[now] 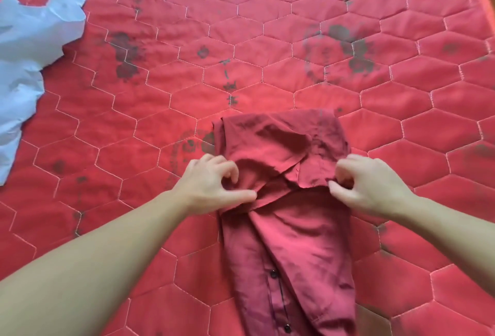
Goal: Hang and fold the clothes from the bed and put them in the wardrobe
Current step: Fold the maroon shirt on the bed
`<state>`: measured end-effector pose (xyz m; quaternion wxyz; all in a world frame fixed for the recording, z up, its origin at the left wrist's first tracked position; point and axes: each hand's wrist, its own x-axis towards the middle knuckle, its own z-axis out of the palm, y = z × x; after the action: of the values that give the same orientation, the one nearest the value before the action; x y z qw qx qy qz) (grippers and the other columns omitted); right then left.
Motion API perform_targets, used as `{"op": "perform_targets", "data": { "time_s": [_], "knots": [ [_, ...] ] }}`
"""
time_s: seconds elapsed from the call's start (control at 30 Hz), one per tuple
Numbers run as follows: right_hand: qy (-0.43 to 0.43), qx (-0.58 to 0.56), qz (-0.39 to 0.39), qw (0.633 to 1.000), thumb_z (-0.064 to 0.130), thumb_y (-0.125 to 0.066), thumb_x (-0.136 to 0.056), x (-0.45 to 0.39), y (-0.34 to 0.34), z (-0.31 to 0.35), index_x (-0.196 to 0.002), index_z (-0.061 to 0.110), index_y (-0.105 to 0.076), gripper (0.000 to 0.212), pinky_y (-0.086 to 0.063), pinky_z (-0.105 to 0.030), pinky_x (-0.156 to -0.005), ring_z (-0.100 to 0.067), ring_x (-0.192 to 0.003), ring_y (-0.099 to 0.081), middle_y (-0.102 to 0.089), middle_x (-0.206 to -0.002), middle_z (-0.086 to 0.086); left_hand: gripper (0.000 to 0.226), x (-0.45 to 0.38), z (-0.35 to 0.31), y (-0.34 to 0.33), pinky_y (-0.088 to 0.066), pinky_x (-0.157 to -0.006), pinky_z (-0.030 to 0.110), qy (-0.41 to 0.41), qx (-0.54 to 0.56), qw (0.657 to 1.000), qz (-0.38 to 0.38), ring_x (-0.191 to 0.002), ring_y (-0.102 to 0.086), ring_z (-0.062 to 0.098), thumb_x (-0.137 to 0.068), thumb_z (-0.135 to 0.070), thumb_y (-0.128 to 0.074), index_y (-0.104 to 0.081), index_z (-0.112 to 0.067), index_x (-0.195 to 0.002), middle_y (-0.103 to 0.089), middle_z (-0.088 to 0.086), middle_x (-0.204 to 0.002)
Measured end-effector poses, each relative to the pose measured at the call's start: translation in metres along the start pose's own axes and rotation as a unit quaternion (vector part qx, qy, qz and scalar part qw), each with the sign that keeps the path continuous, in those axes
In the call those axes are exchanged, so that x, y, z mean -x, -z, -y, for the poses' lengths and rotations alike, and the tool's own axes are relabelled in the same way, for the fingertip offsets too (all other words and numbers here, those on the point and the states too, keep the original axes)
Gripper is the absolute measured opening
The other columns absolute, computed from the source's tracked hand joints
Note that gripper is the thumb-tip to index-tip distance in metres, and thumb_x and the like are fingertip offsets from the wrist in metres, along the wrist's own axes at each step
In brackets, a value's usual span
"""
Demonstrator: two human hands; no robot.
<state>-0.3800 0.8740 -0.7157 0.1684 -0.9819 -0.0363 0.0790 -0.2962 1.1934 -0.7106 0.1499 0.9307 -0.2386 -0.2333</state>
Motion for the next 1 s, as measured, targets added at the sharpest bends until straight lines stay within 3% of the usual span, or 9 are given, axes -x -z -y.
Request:
{"op": "perform_targets", "data": {
  "time_s": [0.1,0.17,0.27,0.4,0.5,0.63,0.8,0.93,1.0],
  "knots": [
    [-0.097,-0.097,-0.085,0.987,0.058,-0.058,-0.08,-0.027,0.0,0.028,-0.065,0.022,-0.044,0.041,-0.038,-0.035,-0.065,-0.024,-0.066,-0.049,-0.05,-0.068,0.006,0.055,-0.023,-0.033,-0.002,-0.043,-0.082,0.037,0.009,0.061,0.988,-0.139,-0.087,-0.051,0.018,-0.063,-0.079,-0.053,-0.052,-0.028,-0.081,-0.054,-0.011,-0.083],
    [-0.158,-0.113,-0.046,0.98,0.073,-0.05,-0.077,-0.041,-0.001,0.046,-0.079,0.023,-0.054,0.05,-0.043,-0.039,-0.078,-0.023,-0.079,-0.055,-0.058,-0.08,0.005,0.055,-0.038,-0.052,-0.008,-0.044,-0.087,0.041,0.02,-0.002,0.994,-0.109,-0.099,-0.053,0.022,-0.068,-0.068,-0.064,-0.052,-0.025,-0.101,-0.056,-0.004,-0.099],
    [-0.089,0.062,0.041,0.993,0.078,-0.055,-0.07,-0.045,-0.006,0.06,-0.108,0.025,-0.055,0.065,-0.038,-0.041,-0.089,-0.023,-0.1,-0.057,-0.059,-0.102,0.002,0.045,-0.047,-0.06,-0.022,-0.042,-0.087,0.039,0.048,-0.08,0.995,-0.042,-0.11,-0.054,0.027,-0.078,-0.041,-0.065,-0.048,-0.024,-0.117,-0.058,0.001,-0.114],
    [-0.041,0.007,0.007,0.999,0.035,-0.064,-0.084,-0.034,-0.015,0.047,-0.088,0.02,-0.06,0.016,-0.037,-0.037,-0.078,-0.03,-0.091,-0.063,-0.066,-0.089,-0.002,0.021,-0.032,-0.042,-0.023,-0.049,-0.078,0.037,0.07,0.078,0.987,-0.125,-0.092,-0.058,0.025,-0.079,-0.018,-0.057,-0.062,-0.024,-0.098,-0.064,-0.002,-0.096],
    [-0.027,-0.063,-0.09,0.994,0.028,-0.057,-0.084,-0.024,-0.015,0.036,-0.078,0.017,-0.053,0.013,-0.037,-0.037,-0.066,-0.033,-0.07,-0.059,-0.056,-0.071,0.0,0.013,-0.011,-0.028,-0.022,-0.044,-0.066,0.032,-0.004,0.156,0.966,-0.208,-0.069,-0.045,0.012,-0.07,-0.015,-0.054,-0.055,-0.022,-0.081,-0.048,-0.011,-0.072],
    [-0.005,-0.067,-0.13,0.989,0.039,-0.048,-0.08,-0.019,-0.018,0.042,-0.078,0.016,-0.051,0.023,-0.035,-0.036,-0.063,-0.03,-0.068,-0.054,-0.05,-0.073,0.001,0.017,0.011,-0.019,-0.029,-0.04,-0.062,0.03,0.024,0.205,0.947,-0.247,-0.065,-0.041,0.01,-0.073,-0.012,-0.051,-0.047,-0.027,-0.078,-0.046,-0.007,-0.068],
    [0.031,0.062,-0.061,0.996,0.051,-0.073,-0.066,-0.018,-0.037,0.046,-0.126,0.02,-0.052,0.07,-0.044,-0.044,-0.081,-0.034,-0.092,-0.056,-0.054,-0.115,-0.011,0.025,0.025,-0.01,-0.045,-0.044,-0.06,0.037,-0.004,0.134,0.971,-0.198,-0.068,-0.042,0.013,-0.07,-0.011,-0.051,-0.04,-0.03,-0.081,-0.042,-0.011,-0.077],
    [0.029,0.037,-0.102,0.994,0.018,-0.056,-0.077,-0.025,-0.035,0.039,-0.103,0.016,-0.062,0.027,-0.044,-0.043,-0.073,-0.034,-0.079,-0.063,-0.06,-0.089,-0.008,0.035,0.032,-0.001,-0.052,-0.047,-0.064,0.044,-0.055,0.053,0.983,-0.169,-0.072,-0.051,0.029,-0.062,-0.006,-0.051,-0.04,-0.029,-0.087,-0.05,-0.001,-0.079],
    [0.024,0.028,-0.116,0.993,0.014,-0.051,-0.078,-0.022,-0.028,0.033,-0.096,0.014,-0.063,0.022,-0.044,-0.043,-0.071,-0.034,-0.075,-0.062,-0.06,-0.085,-0.008,0.05,0.033,-0.001,-0.054,-0.049,-0.066,0.044,-0.057,0.031,0.986,-0.156,-0.074,-0.053,0.032,-0.061,-0.004,-0.05,-0.045,-0.029,-0.104,-0.053,0.002,-0.081]
  ]
}}
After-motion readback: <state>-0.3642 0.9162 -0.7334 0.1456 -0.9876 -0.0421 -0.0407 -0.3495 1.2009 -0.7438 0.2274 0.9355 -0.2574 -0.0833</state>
